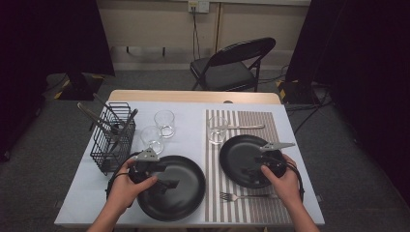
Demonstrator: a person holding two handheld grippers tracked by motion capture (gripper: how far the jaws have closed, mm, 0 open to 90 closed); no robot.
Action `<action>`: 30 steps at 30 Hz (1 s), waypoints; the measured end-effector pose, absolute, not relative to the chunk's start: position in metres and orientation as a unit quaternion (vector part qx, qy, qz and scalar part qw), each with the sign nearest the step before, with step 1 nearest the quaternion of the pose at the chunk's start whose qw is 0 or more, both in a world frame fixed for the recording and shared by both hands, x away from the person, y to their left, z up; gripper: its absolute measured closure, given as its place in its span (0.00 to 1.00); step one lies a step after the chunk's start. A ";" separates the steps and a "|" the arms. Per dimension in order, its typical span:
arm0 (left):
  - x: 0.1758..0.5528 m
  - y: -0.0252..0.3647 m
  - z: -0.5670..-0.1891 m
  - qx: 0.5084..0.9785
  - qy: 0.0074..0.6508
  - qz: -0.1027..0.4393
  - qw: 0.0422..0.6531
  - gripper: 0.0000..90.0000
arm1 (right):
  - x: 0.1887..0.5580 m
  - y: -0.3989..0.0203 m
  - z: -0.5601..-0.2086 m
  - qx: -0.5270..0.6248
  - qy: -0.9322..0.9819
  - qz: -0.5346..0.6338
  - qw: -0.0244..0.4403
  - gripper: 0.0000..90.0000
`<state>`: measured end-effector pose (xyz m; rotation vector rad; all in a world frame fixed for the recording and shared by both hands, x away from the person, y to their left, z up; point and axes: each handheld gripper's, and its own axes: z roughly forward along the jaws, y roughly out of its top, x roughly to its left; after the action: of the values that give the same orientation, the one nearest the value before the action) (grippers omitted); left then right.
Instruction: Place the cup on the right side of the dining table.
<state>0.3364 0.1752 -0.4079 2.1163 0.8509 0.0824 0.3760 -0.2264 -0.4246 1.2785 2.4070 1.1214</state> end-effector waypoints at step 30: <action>0.339 0.172 -0.410 0.846 0.335 0.028 0.413 0.23 | 0.359 -0.241 -0.431 0.434 0.814 0.374 0.094 0.24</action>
<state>0.3394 0.1721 -0.4104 2.1280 0.8428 0.0704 0.3587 -0.2409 -0.4308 1.2885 2.4139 1.1103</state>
